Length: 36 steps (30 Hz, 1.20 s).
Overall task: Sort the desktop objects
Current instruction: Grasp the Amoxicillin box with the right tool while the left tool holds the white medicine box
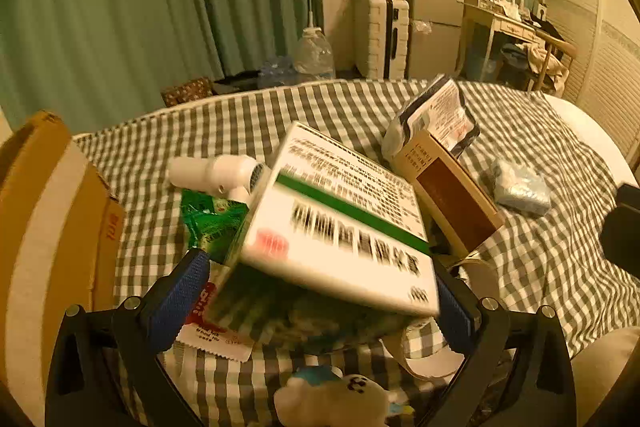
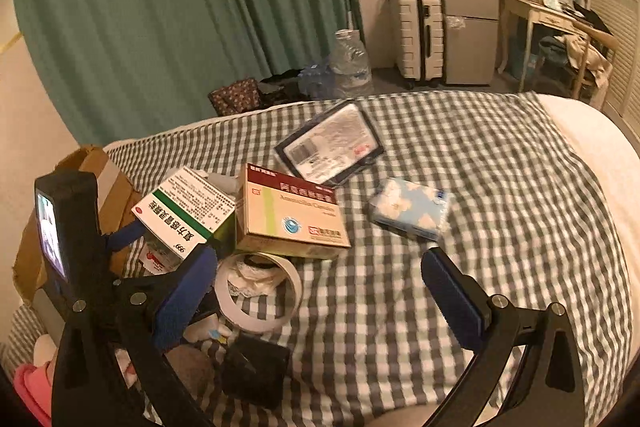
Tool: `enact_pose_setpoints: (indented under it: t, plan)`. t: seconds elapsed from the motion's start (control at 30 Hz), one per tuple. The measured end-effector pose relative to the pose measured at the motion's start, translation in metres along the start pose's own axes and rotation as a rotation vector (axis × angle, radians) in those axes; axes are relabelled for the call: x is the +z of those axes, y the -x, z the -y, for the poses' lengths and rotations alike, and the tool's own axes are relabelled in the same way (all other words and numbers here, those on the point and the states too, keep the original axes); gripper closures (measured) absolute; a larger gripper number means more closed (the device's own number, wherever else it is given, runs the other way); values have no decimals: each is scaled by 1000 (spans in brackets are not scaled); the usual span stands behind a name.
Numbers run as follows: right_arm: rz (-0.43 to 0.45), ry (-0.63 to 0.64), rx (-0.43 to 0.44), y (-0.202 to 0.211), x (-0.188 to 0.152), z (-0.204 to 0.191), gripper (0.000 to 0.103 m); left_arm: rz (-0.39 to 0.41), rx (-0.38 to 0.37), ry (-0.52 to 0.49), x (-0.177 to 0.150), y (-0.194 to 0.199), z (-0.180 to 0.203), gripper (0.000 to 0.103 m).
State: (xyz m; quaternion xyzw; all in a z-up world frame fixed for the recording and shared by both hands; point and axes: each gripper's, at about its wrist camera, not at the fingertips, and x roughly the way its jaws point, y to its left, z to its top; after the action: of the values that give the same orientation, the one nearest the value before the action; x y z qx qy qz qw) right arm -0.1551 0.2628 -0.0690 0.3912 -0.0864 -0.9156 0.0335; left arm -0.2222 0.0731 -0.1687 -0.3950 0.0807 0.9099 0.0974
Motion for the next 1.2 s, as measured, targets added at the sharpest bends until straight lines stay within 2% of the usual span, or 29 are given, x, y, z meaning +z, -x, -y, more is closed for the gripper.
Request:
enact_pose_setpoints:
  t: [0.07,0.13,0.2,0.33,0.47,0.6,0.73,0.83,0.97,1.03,1.1,1.13,1.17,1.2]
  plan:
    - [-9,36,15,-10,3,-9,0,-24,-8,-3,0,-9,-6,0]
    - [-24,59,34,-21,5,-17,0,-46,-73,40,2,-15,-17,3]
    - [-45,61,49,-31,5,-20,0,-48,-98,52,3,-15,-22,4]
    - [-80,74,31,-45,1,-22,1,-55,-87,38,0,-13,-29,5]
    - [-116,52,39,-58,4,-19,1,-45,-111,119,1,-4,-42,6]
    - [-131,-1,75,-71,13,-23,1,-35,-93,194,3,-1,-56,6]
    - [-136,52,50,-83,18,-41,1,-57,-65,225,1,-3,-69,6]
    - [-138,71,50,-86,18,-46,1,-76,-47,278,-2,-5,-84,12]
    - [-134,159,-10,-90,13,-55,1,-101,-59,353,-7,-11,-101,13]
    - [-125,179,-27,-94,13,-60,1,-111,-60,354,-8,-12,-96,13]
    - [-139,212,-67,-105,11,-67,3,-108,-36,318,-5,-12,-87,13]
    - [-154,224,-83,-110,10,-69,12,-103,-19,285,-5,-11,-80,13]
    - [-166,235,-96,-115,9,-71,27,-100,-13,269,-5,-10,-78,13]
    - [-169,240,-98,-117,8,-71,28,-96,-11,248,-5,-10,-74,13]
